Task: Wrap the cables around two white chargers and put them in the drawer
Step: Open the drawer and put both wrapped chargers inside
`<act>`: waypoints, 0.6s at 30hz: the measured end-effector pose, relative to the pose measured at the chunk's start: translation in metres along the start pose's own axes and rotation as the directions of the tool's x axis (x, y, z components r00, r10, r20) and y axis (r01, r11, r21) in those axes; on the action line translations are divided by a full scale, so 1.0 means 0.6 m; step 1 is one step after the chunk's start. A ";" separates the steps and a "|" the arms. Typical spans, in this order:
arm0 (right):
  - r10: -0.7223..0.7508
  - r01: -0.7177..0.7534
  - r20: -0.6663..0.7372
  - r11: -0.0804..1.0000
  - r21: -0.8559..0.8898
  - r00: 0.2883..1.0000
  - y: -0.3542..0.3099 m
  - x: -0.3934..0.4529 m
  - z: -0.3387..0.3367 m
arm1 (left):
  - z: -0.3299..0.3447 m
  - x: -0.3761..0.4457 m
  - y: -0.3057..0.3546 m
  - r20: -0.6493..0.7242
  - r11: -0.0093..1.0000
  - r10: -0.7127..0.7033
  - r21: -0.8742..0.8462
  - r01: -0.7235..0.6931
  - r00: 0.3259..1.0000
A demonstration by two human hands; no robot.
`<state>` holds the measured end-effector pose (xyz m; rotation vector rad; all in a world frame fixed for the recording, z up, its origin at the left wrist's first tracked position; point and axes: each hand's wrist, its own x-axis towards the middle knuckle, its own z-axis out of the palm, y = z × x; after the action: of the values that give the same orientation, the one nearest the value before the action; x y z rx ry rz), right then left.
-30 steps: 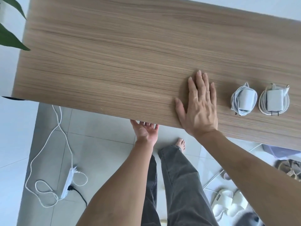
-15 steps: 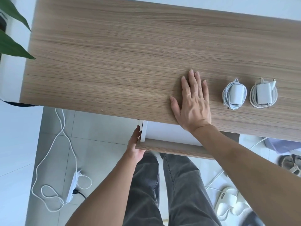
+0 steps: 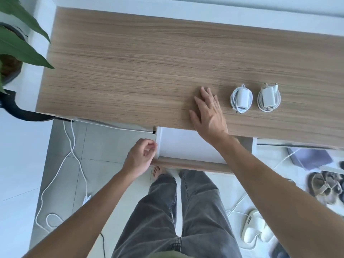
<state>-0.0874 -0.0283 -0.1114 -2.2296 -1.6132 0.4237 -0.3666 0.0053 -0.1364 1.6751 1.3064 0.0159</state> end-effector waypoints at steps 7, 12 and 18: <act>0.008 -0.007 -0.043 1.000 0.018 0.999 0.033 -0.224 -0.015 | 0.051 -0.014 0.054 0.258 0.885 0.299 0.284 -0.368 0.919; 0.325 -0.316 0.110 0.944 -0.096 0.939 0.061 -0.295 0.017 | 0.091 -0.006 0.055 0.345 0.773 0.254 0.489 -0.404 0.903; 0.435 -0.416 0.120 0.896 -0.151 0.892 0.025 -0.328 0.042 | 0.106 -0.049 0.025 0.339 0.761 0.254 0.508 -0.403 0.906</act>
<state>-0.1460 -0.2172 -0.1340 -2.7112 -1.2293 0.6380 -0.3342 -0.0581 -0.1442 2.3214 0.8393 -0.4057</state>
